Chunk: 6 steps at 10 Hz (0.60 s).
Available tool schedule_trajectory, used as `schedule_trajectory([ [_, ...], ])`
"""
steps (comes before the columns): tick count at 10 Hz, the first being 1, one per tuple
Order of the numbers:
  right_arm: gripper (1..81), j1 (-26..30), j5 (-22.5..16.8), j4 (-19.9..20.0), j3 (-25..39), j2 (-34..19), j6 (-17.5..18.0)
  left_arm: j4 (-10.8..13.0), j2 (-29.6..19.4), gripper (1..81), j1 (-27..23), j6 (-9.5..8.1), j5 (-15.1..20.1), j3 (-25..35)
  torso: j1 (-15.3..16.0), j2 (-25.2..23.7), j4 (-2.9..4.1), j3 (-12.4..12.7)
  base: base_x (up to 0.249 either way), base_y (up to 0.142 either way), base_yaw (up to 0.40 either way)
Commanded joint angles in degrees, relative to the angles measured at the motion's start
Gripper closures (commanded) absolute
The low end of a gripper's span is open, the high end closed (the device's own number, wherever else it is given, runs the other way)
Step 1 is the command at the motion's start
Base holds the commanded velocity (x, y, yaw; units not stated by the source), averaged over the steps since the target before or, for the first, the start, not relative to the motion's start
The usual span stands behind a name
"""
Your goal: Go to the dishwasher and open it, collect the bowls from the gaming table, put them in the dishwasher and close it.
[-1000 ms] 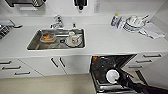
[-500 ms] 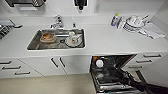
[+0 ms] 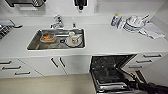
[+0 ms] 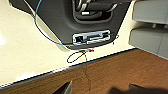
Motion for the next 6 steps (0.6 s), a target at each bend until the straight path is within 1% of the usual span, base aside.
schedule_trajectory([
  [1,1.0,0.41,-10.86,-0.21,11.15,-12.72,-0.21,-2.3,5.24,1.0,-0.37,-3.09,4.54,-9.6,0.0,0.0,0.0,0.0,0.0,0.0,0.0],
  [3,1.0,-5.04,-11.48,-0.21,11.94,-14.57,-0.56,-2.3,5.24,1.0,-0.63,-3.18,4.54,-10.31,0.0,0.0,0.0,0.0,0.0,0.0,0.0],
  [6,1.0,-14.63,-10.25,-0.56,8.43,-12.55,-2.49,-2.21,5.06,1.0,-0.81,-3.09,4.54,-10.31,0.0,0.0,0.0,0.0,0.0,0.0,0.0],
])
